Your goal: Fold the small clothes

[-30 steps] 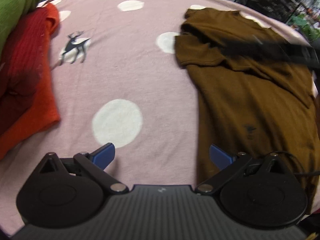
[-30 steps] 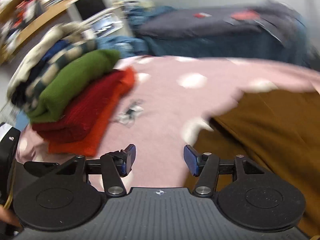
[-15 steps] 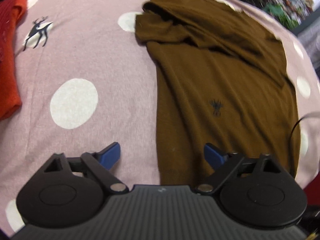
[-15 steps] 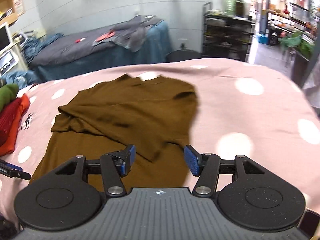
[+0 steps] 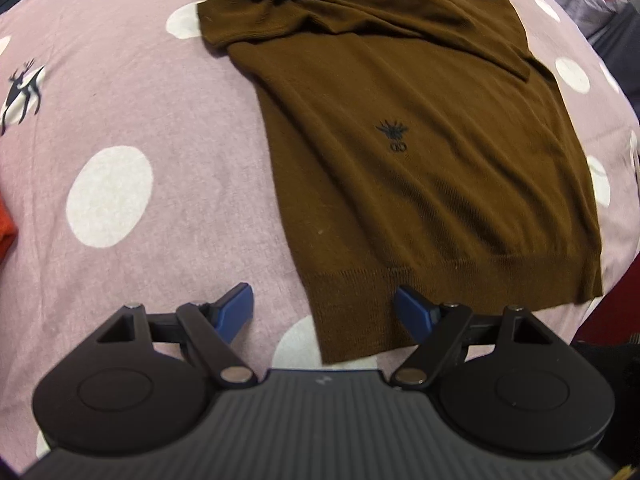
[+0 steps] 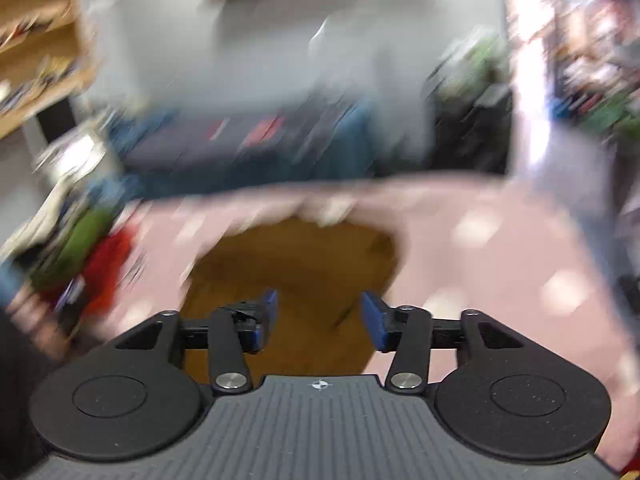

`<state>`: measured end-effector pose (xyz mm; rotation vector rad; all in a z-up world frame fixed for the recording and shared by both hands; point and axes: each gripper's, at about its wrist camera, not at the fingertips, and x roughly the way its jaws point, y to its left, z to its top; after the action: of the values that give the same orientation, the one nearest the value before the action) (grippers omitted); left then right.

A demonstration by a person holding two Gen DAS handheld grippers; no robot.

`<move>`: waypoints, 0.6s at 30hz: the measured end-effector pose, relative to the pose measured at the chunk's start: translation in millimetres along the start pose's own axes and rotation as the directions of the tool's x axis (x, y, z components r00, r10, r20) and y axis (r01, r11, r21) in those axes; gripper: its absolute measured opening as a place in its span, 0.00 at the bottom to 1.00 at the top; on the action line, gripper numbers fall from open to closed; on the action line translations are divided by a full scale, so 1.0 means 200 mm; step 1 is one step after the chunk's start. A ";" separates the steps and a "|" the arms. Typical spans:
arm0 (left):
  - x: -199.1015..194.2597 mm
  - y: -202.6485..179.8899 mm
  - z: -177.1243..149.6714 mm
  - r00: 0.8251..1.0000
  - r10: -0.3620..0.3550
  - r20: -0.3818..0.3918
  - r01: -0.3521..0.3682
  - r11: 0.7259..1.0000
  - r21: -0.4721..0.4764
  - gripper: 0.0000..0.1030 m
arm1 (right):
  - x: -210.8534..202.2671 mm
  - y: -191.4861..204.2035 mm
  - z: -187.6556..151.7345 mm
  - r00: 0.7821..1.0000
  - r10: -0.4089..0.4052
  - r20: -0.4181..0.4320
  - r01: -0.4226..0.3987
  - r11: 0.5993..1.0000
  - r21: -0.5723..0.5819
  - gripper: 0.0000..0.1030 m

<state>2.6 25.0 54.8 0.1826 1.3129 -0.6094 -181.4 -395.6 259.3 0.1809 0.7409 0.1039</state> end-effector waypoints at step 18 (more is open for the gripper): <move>0.01 -0.08 -0.05 1.000 -0.006 0.027 0.003 0.995 0.098 0.38 | 0.67 0.23 -0.70 0.919 0.056 -0.391 0.084 0.939 0.332 0.70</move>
<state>-13.8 16.5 54.3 0.2504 1.2586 -0.6785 -180.1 -311.0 79.6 0.4996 1.1659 -0.0063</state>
